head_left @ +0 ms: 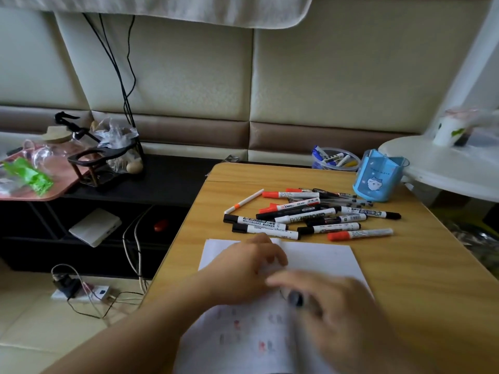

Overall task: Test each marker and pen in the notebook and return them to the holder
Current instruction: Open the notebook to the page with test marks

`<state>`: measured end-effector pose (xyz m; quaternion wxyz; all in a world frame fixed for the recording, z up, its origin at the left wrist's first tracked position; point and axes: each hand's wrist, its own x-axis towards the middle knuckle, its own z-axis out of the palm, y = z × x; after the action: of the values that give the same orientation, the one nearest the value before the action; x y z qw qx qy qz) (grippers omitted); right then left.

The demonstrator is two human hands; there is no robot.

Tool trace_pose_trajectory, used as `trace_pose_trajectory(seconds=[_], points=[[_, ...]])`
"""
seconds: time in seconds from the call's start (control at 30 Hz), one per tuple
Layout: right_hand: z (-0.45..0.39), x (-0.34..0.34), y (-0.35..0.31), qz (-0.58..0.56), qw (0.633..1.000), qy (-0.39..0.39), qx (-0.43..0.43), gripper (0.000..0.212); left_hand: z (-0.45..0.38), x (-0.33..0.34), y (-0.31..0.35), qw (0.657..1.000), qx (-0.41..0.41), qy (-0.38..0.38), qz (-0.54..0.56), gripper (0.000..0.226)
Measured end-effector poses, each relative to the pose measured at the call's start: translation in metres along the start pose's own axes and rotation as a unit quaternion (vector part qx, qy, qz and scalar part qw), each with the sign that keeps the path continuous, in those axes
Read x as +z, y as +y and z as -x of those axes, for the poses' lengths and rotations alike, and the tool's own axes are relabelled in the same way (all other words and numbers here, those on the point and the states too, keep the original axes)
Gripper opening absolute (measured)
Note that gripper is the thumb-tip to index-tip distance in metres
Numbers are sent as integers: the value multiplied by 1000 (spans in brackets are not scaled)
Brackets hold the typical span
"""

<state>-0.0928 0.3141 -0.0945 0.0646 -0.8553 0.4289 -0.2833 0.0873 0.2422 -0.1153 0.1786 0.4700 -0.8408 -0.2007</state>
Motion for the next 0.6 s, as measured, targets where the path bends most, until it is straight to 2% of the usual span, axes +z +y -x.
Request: trace_pose_trajectory(seconds=[0.03,0.07,0.13,0.2,0.37,0.6], points=[[2,-15,19,84,996,36,13,44,-2,4,6,999,-20,-3,-48,37],[1,-19,38,181,982,7,44,45,-4,8,12,994,-37,-1,-100,39],[-10,0,58,236,960,-63,139,42,-6,15,22,983,-53,13,-178,45],[-11,4,61,240,947,-108,187,41,-7,21,24,970,-46,11,-240,54],[-3,9,64,213,960,-68,167,47,-1,26,-1,943,1,0,-333,79],[2,8,69,203,961,-86,168,45,-3,22,1,959,26,-28,-283,83]])
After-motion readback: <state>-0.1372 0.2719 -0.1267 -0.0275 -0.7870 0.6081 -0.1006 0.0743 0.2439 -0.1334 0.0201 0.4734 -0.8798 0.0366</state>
